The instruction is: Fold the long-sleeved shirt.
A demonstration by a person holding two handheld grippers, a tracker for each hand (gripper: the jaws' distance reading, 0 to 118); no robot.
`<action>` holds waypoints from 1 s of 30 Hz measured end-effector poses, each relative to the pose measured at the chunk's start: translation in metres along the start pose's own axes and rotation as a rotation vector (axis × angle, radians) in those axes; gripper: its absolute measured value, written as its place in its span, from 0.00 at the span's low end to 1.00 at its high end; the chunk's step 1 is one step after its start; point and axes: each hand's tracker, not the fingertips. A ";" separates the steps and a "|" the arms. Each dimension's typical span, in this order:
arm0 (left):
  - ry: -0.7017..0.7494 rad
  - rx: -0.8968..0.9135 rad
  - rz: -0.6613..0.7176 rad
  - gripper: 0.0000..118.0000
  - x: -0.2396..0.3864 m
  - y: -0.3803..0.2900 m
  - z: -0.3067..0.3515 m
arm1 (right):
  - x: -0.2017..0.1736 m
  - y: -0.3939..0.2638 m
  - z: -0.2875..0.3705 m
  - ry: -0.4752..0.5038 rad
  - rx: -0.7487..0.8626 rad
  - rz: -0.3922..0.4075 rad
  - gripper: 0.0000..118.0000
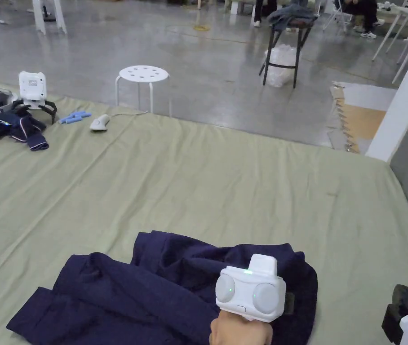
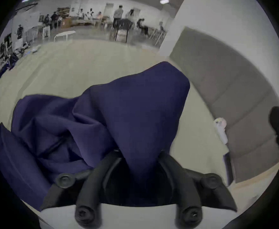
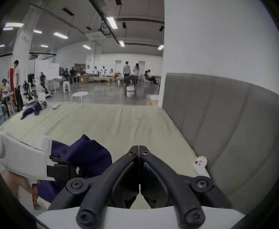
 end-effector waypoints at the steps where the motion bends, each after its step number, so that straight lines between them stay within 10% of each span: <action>1: 0.033 -0.001 -0.020 0.74 0.003 -0.004 0.002 | 0.005 -0.005 0.000 -0.005 -0.013 -0.007 0.00; 3: 0.014 0.044 -0.044 0.94 0.007 -0.009 0.014 | 0.010 -0.012 0.001 -0.005 -0.021 -0.023 0.00; 13: 0.136 0.385 -0.055 0.89 -0.073 -0.001 0.170 | -0.011 0.007 0.031 0.079 0.022 -0.109 0.00; 17: 0.271 0.488 -0.070 0.06 -0.126 -0.005 0.205 | -0.011 0.008 0.035 0.110 0.042 -0.121 0.00; 21: 0.224 0.464 0.009 0.03 -0.171 -0.011 0.212 | -0.008 -0.014 0.029 0.124 -0.024 -0.147 0.00; 22: 0.231 0.459 0.001 0.03 -0.179 -0.013 0.211 | -0.007 -0.023 0.025 0.128 -0.064 -0.159 0.04; 25: 0.248 0.430 0.017 0.03 -0.192 -0.023 0.203 | -0.010 -0.051 0.008 0.150 -0.211 -0.192 0.88; 26: 0.251 0.423 0.017 0.03 -0.195 -0.026 0.200 | -0.012 -0.060 0.002 0.157 -0.252 -0.190 1.00; 30: 0.244 0.375 0.038 0.03 -0.204 -0.035 0.182 | -0.028 -0.094 -0.032 0.216 -0.376 -0.209 0.99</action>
